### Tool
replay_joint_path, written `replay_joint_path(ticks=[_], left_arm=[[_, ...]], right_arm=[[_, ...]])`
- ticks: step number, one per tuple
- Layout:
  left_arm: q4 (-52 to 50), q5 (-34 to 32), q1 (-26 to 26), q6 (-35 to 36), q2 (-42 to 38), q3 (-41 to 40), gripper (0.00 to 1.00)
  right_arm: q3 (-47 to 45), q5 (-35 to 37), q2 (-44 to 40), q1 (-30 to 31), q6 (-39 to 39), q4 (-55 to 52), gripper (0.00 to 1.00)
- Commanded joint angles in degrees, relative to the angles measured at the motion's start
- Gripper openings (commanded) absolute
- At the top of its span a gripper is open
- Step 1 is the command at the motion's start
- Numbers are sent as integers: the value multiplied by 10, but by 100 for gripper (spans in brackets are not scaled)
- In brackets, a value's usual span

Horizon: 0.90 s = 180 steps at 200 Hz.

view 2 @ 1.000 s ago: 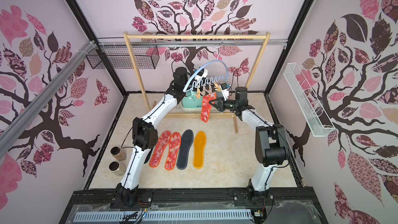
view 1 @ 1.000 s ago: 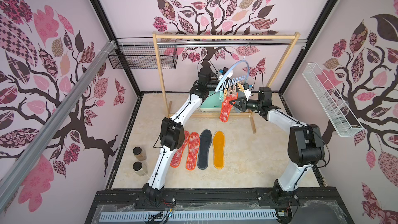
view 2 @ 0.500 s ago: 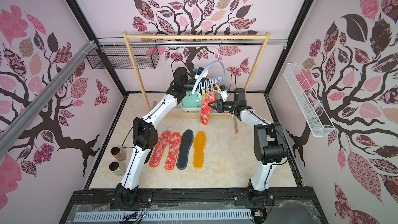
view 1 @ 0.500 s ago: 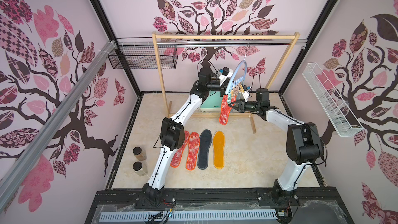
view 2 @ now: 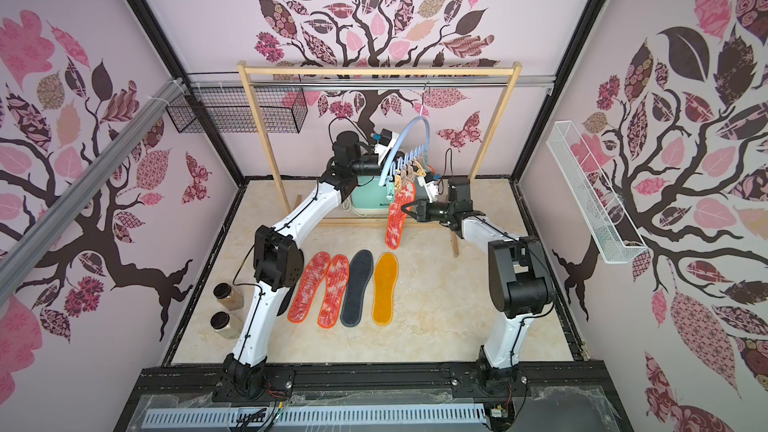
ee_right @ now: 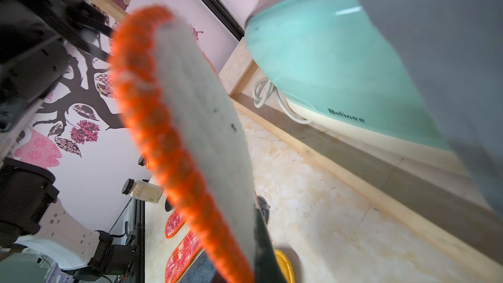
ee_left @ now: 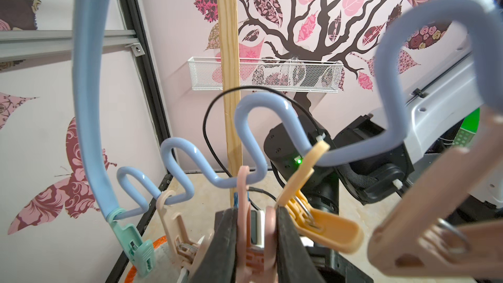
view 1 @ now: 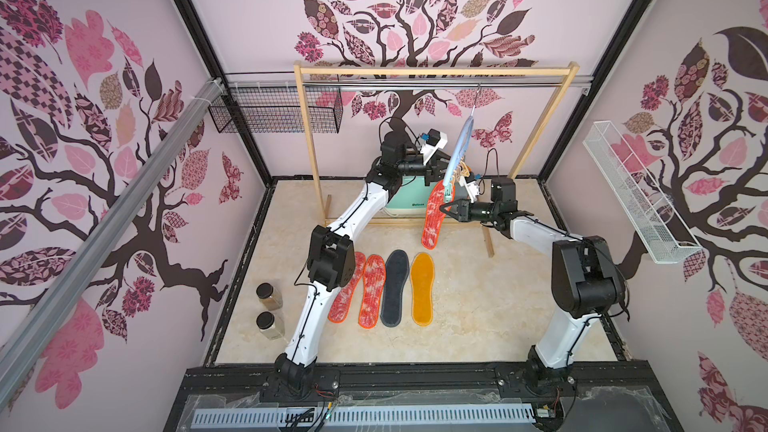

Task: Take the shoe insoles off the hanger
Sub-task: Remove the insole from the hanger, then place the insole at the center of the board.

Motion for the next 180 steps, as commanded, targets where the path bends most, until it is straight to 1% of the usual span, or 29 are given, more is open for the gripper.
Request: replay_joint_path(ticks=[1,34,58,76,105,114,133,158,180], left_arm=[[7,-1,11,-27,-22,-16,10],[33,-6,24,-39,-35,-37,10],[48,-2,33,-55,-39,-49,10],[58,-3,39,-64,-44,-59,10],[62,-4,43,-62,-53,-75,10],[66,-5,44,-63,-54,-79,10],[71,-4,46,-70,-55,-79,10],[73,-2,50,-71,-60,-87,10],[75,-1,53,-71,-70,-99,10]], right_arm=[[-17,44,-52,18,22,-15,0],[-79,80,-102,35,74,-7,0],[-112,96,-147,49,98,-41,0],[-123,115,-187,57,96,-114,0],[-133,167,-266,57,73,-283,0],[-145,186,-295,57,73,-308,0],[-173,201,-342,57,66,-352,0],[-195,226,-360,57,56,-389,0],[-195,232,-339,57,57,-403,0]])
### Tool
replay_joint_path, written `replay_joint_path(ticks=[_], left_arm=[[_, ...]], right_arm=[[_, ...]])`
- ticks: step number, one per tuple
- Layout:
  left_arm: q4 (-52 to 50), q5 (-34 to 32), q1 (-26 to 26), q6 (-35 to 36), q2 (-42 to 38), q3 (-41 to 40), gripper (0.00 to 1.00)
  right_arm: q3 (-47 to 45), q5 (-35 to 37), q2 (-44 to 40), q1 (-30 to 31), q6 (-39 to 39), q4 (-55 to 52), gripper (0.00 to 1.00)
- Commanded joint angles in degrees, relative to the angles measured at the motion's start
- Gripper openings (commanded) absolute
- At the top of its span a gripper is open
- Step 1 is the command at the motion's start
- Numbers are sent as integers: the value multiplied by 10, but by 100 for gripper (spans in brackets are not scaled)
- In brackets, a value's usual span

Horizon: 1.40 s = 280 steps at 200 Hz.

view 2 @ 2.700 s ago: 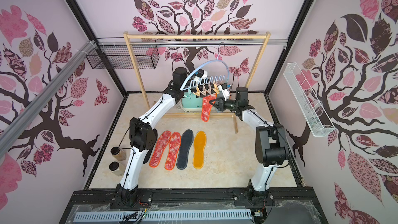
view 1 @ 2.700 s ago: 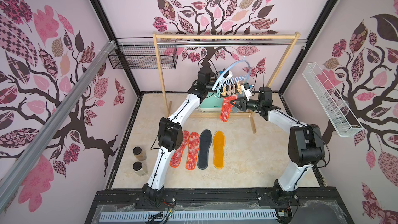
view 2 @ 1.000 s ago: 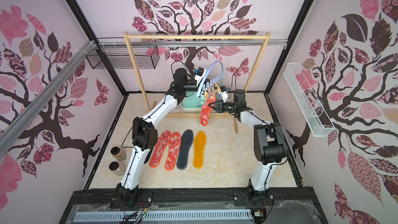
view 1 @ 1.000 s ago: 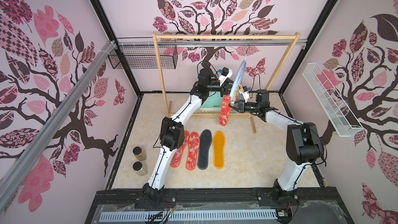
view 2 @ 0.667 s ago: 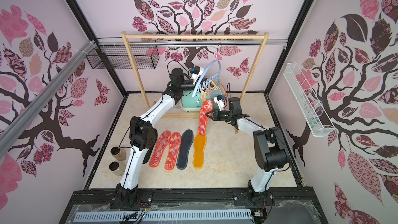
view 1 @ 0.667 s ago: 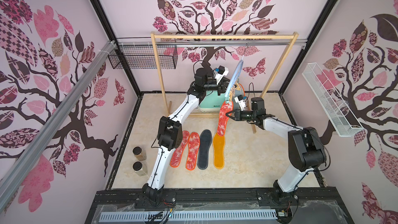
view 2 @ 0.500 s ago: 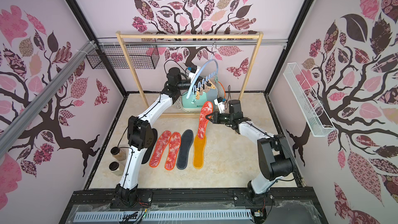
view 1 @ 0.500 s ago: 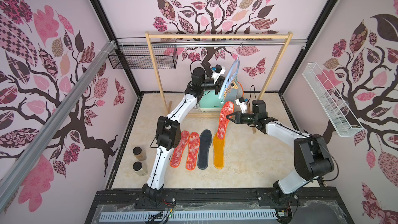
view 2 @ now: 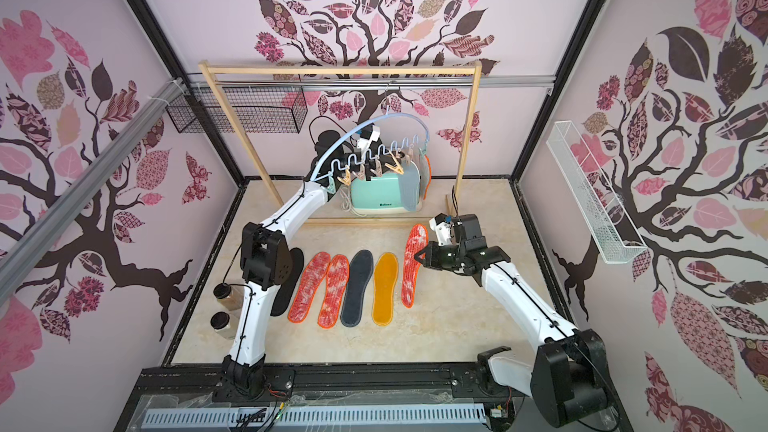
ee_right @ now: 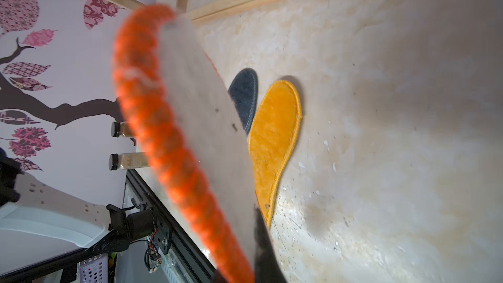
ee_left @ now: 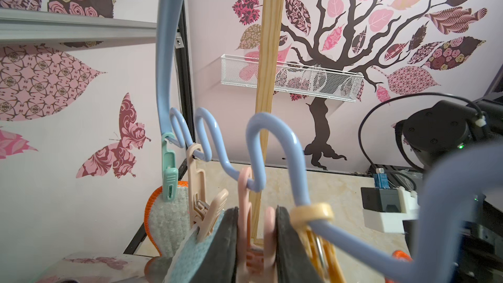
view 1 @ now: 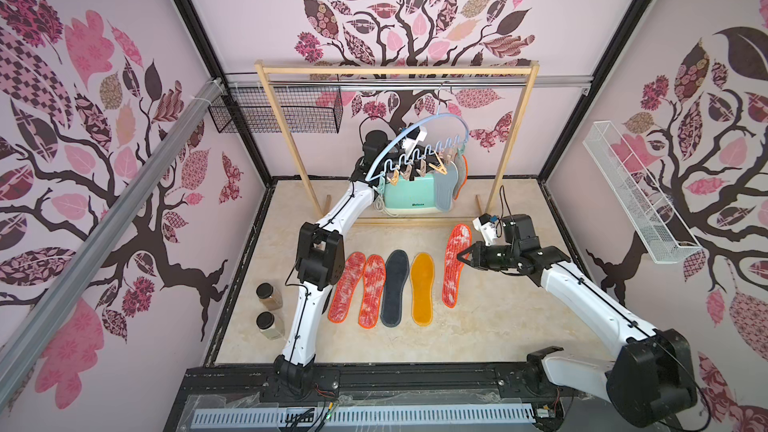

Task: Take the shoe insoles off the hanger
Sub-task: Place the insole at the center of the board.

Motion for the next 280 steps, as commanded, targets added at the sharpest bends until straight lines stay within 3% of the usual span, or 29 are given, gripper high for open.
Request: replay_joint_path(ticks=[1,158,182,229,280], left_arm=[[7,8,5,-6,-31,-16,10],[14,14,16,-3,-52,-43,10],[14,15,17,-5,-52,-44,10],[16,17,17,-8,-50,-43,10],[17,17,19,-8,-50,-45,10]], right_arm=[[0,27,14,1,-11,-50,0],[63,0,271,8,1,-10,4],[71,-5,296,15,-2,-12,10],[81,11,302,20,-9,-16,33],[87,43,298,20,-8,-10,37]])
